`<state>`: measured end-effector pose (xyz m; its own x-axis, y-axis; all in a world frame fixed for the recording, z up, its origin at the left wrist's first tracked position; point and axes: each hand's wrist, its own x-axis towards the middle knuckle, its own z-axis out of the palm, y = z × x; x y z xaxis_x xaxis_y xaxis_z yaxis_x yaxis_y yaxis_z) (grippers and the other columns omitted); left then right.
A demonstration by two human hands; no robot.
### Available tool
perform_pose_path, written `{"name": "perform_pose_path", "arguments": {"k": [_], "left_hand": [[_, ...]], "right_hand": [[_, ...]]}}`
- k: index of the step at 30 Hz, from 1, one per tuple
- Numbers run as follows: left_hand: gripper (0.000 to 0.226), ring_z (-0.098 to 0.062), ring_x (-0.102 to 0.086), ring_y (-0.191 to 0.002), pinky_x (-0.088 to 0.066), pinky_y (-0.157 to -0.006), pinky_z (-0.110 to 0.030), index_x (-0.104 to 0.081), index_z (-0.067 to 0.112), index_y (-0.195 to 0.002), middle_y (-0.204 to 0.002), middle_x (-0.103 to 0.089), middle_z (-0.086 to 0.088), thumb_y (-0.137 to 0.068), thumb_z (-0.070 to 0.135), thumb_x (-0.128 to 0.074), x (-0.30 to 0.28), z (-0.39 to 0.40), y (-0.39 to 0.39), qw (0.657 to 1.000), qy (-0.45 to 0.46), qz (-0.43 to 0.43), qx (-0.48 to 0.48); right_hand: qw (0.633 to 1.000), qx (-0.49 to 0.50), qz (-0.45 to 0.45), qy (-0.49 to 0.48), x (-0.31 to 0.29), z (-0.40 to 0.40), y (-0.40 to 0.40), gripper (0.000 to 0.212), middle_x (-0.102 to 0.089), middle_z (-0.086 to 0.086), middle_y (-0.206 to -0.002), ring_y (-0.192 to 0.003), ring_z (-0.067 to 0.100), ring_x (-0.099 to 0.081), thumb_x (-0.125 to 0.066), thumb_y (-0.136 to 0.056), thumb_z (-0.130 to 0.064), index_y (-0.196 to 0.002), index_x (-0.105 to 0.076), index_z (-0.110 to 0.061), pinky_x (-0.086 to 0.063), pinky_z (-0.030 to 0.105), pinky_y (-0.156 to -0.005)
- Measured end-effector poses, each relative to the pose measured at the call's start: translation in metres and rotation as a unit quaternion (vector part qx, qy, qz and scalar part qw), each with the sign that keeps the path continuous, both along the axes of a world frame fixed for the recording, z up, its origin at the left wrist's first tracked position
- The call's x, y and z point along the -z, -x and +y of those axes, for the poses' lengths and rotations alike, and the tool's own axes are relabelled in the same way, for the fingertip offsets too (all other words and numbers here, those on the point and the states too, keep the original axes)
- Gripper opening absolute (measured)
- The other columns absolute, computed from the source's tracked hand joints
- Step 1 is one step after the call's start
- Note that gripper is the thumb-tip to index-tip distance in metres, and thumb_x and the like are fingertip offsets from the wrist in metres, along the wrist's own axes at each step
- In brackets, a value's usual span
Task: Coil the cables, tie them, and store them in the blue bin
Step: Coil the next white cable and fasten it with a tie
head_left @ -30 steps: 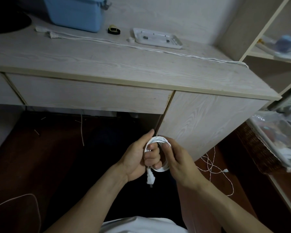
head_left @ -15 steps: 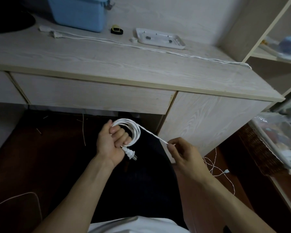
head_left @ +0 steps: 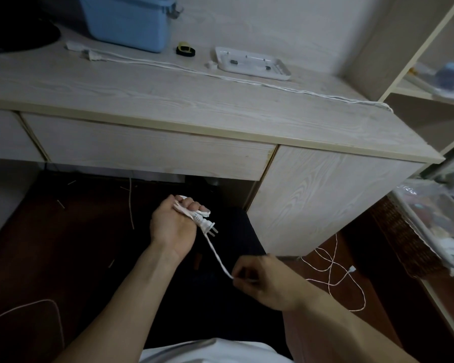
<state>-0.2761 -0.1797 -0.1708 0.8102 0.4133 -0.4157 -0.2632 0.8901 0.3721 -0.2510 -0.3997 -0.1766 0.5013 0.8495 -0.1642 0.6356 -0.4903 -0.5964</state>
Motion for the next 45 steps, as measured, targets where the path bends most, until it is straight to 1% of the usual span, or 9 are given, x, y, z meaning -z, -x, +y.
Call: {"name": "perform_pose_path", "arguments": {"k": [4,7,13,18,22,31,36,39,45], "left_hand": [[0.029,-0.017,-0.066,-0.07,-0.051,-0.081,-0.034,-0.047,0.008,-0.089,-0.081,-0.05,-0.004,-0.107,0.028,-0.036,0.007,-0.011,-0.005,0.997,-0.072,0.015,0.025],[0.029,-0.017,-0.073,-0.079,-0.053,-0.083,-0.033,-0.054,0.004,-0.093,-0.08,-0.065,-0.006,-0.106,0.025,-0.039,0.01,-0.016,-0.003,0.961,-0.266,0.041,0.066],[0.019,0.0,-0.066,-0.078,-0.044,-0.073,-0.011,-0.063,0.007,-0.099,-0.084,-0.074,0.004,-0.102,0.02,-0.049,0.011,-0.022,0.014,0.735,-0.636,0.065,0.224],[0.023,-0.01,-0.064,-0.07,-0.053,-0.076,-0.038,-0.056,0.015,-0.094,-0.074,-0.066,0.001,-0.103,0.033,-0.046,0.011,-0.02,0.019,0.627,-0.675,0.027,0.388],[0.056,-0.019,-0.045,-0.05,-0.051,-0.068,-0.042,-0.054,0.002,-0.082,-0.053,-0.046,-0.008,-0.104,0.048,-0.033,0.001,-0.02,0.022,0.7,-0.541,-0.011,0.466],[0.047,-0.009,-0.021,-0.035,-0.039,-0.047,-0.027,-0.034,0.019,-0.064,-0.044,-0.02,0.004,-0.097,0.046,-0.054,-0.014,-0.014,0.03,0.77,-0.354,-0.12,0.517],[0.057,-0.004,-0.026,-0.028,-0.04,-0.041,-0.025,-0.033,0.023,-0.053,-0.037,-0.018,0.009,-0.074,0.049,-0.079,-0.019,-0.001,0.031,0.889,-0.155,-0.153,0.403],[0.046,-0.004,-0.021,-0.027,-0.038,-0.04,-0.02,-0.042,0.022,-0.053,-0.033,-0.026,0.011,-0.091,0.045,-0.055,-0.023,0.001,0.022,0.952,-0.066,-0.139,0.265],[0.053,-0.008,-0.023,-0.03,-0.039,-0.043,-0.02,-0.042,0.021,-0.054,-0.038,-0.023,0.01,-0.101,0.045,-0.04,-0.007,-0.001,0.012,0.99,0.017,-0.073,0.121]], "right_hand": [[0.998,-0.041,0.038,-0.003,-0.002,0.003,0.007,0.015,-0.071,-0.007,-0.095,-0.08,0.005,-0.066,-0.062,-0.094,-0.028,-0.107,-0.067,-0.022,-0.051,0.024,-0.071],[0.999,-0.036,0.029,-0.027,-0.005,0.005,0.009,0.016,-0.071,-0.005,-0.088,-0.07,0.003,-0.061,-0.062,-0.095,-0.028,-0.11,-0.066,-0.023,-0.044,0.015,-0.063],[0.995,-0.007,0.04,-0.094,-0.014,0.004,0.008,0.017,-0.066,-0.002,-0.079,-0.062,0.015,-0.057,-0.055,-0.101,-0.031,-0.111,-0.063,-0.02,-0.042,0.024,-0.057],[0.977,0.087,0.044,-0.188,-0.022,0.004,0.006,0.013,-0.069,-0.013,-0.084,-0.069,0.01,-0.066,-0.056,-0.101,-0.023,-0.105,-0.067,-0.016,-0.049,0.021,-0.06],[0.947,0.204,0.057,-0.242,-0.021,0.001,0.001,0.015,-0.071,-0.002,-0.08,-0.07,0.015,-0.069,-0.069,-0.09,-0.03,-0.092,-0.068,-0.015,-0.056,0.029,-0.06],[0.921,0.258,0.102,-0.272,-0.02,0.003,0.0,0.03,-0.065,0.009,-0.064,-0.053,0.022,-0.054,-0.072,-0.083,-0.038,-0.077,-0.068,-0.009,-0.042,0.03,-0.05],[0.934,0.253,0.126,-0.221,-0.019,0.002,0.0,0.039,-0.05,0.007,-0.055,-0.05,0.017,-0.043,-0.055,-0.096,-0.042,-0.077,-0.066,-0.011,-0.033,0.034,-0.049],[0.95,0.231,0.119,-0.174,-0.019,0.0,-0.003,0.041,-0.05,0.0,-0.056,-0.05,0.012,-0.044,-0.043,-0.101,-0.043,-0.083,-0.067,-0.014,-0.034,0.026,-0.049],[0.993,0.057,0.098,-0.04,-0.015,0.005,0.01,0.028,-0.057,-0.005,-0.066,-0.06,0.004,-0.054,-0.042,-0.106,-0.035,-0.114,-0.061,-0.015,-0.042,0.018,-0.06]]}}
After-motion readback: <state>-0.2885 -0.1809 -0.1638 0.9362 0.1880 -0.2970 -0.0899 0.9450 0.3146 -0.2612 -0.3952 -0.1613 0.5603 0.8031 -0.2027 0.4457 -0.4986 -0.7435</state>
